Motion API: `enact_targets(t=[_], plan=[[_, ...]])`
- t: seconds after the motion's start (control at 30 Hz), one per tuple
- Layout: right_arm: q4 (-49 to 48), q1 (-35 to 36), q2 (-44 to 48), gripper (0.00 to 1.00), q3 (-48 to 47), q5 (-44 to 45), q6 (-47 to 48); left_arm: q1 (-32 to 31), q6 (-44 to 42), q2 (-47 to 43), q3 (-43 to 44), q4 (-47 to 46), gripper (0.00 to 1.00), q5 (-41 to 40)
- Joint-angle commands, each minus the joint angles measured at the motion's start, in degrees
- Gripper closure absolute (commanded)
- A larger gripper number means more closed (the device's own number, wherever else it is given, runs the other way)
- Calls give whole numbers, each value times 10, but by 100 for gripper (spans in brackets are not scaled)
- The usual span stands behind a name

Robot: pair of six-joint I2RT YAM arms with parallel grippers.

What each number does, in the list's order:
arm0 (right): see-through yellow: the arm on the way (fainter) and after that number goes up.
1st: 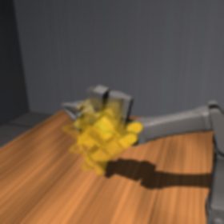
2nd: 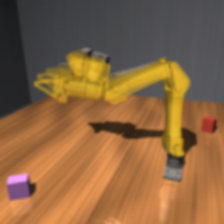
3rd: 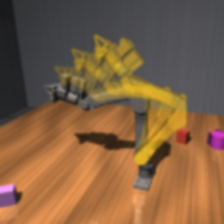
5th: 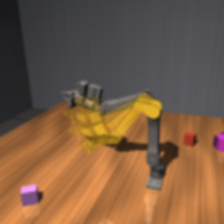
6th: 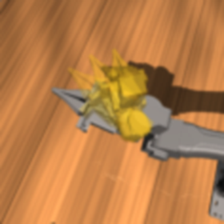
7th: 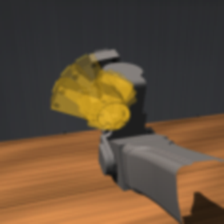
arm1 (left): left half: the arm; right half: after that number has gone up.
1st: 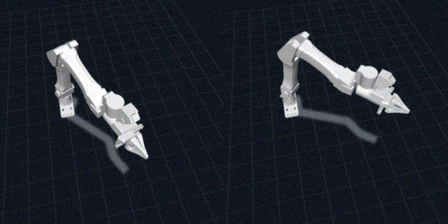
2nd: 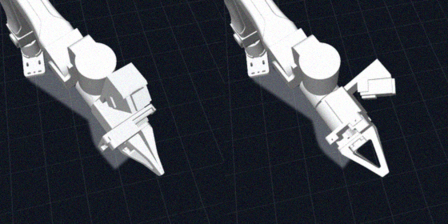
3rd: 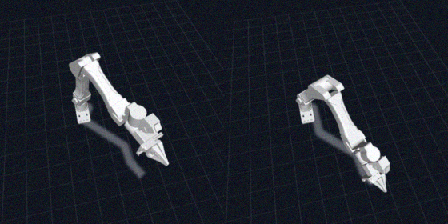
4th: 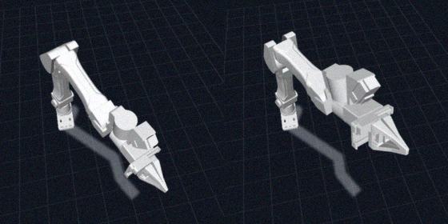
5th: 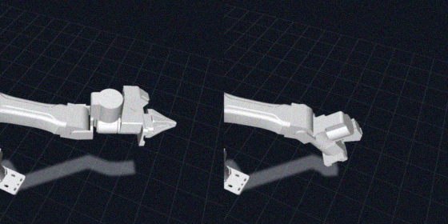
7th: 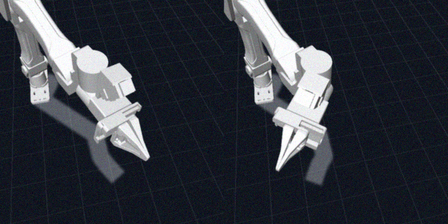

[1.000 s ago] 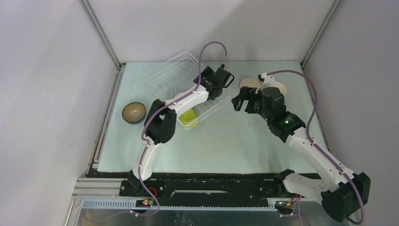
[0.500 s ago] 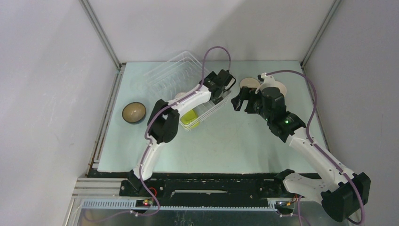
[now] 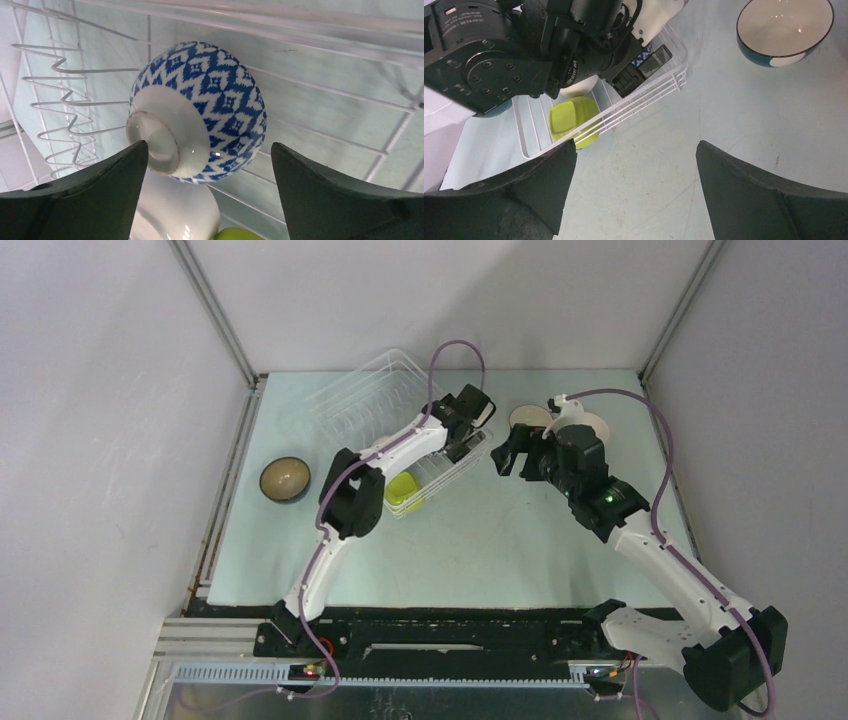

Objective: Unload the bowls from the dish rack

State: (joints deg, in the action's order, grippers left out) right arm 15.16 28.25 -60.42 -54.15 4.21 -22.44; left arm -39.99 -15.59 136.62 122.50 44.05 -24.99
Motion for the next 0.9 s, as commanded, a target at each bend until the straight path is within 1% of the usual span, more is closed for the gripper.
enact_targets(t=[0.0,0.1,0.27,0.5,0.67,0.87], plan=[[-18,-3,4,3,-1,2,-3,12,-10,24,38,12,4,-50],[-18,-3,1,3,-1,3,-3,16,-14,34,42,5,4,-91],[-21,-3,-2,3,-1,1,-3,17,-17,38,40,-6,4,-105],[-20,-3,-4,3,-1,1,-3,16,-43,46,19,-45,5,-166],[-20,-4,-5,3,-1,1,-2,11,-42,41,4,-52,3,-142],[-18,-4,-6,3,-1,1,-3,10,-14,24,2,-66,3,-93]])
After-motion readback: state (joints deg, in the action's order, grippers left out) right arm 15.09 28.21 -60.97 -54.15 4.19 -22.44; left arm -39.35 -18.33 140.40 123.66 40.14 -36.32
